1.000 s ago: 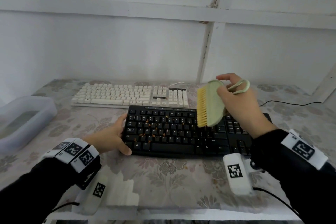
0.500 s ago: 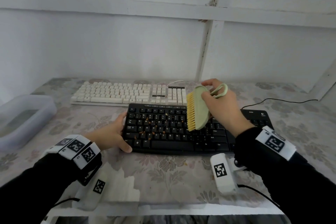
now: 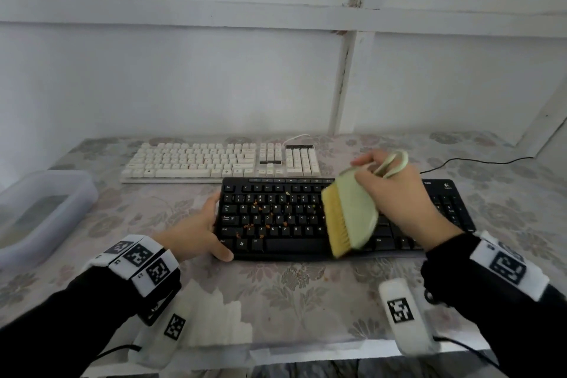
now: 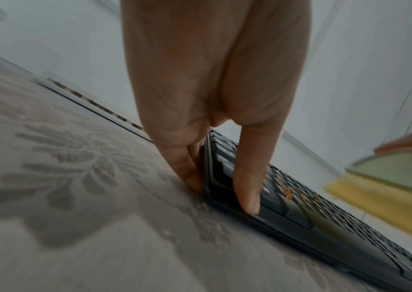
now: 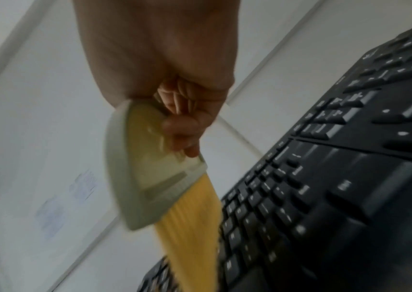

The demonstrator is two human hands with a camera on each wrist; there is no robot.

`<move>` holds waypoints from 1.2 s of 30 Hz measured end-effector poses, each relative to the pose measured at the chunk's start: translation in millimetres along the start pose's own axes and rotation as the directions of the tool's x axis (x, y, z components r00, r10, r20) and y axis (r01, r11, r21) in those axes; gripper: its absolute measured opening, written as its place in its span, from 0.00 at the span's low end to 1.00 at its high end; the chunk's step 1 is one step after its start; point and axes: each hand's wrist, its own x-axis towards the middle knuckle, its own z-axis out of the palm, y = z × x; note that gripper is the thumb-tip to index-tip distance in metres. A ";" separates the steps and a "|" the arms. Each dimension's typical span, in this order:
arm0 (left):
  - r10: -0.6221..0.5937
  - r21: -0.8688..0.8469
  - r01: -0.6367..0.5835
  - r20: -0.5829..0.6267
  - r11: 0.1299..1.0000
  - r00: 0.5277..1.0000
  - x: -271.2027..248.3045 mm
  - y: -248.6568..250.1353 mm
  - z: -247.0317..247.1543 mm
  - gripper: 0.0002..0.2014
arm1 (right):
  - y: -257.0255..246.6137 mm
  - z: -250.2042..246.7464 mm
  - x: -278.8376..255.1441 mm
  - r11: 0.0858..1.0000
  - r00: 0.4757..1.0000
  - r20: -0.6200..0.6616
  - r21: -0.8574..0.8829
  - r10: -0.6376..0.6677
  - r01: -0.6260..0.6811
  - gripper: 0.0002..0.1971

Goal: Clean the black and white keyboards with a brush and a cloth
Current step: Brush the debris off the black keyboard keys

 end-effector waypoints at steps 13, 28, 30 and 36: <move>0.053 -0.092 -0.052 0.006 0.994 0.999 -10.0 8.5 6.1 0.59 | 10.1 17.5 -28.1 0.996 0.989 0.143 -0.081 -0.029 0.041 0.04; 0.056 -0.108 -0.053 0.026 0.993 0.998 -8.5 7.6 5.1 0.65 | -4.4 33.7 22.3 0.994 0.997 -0.003 0.082 -0.073 0.073 0.08; 0.053 -0.094 -0.050 0.025 0.994 0.998 -7.8 6.6 4.7 0.65 | -2.5 36.8 16.0 0.996 0.997 0.035 0.045 -0.072 0.071 0.07; 0.047 -0.104 -0.046 0.014 0.994 0.999 -8.3 8.0 5.0 0.61 | 8.1 36.5 -20.0 0.996 0.988 0.137 -0.034 -0.077 0.083 0.03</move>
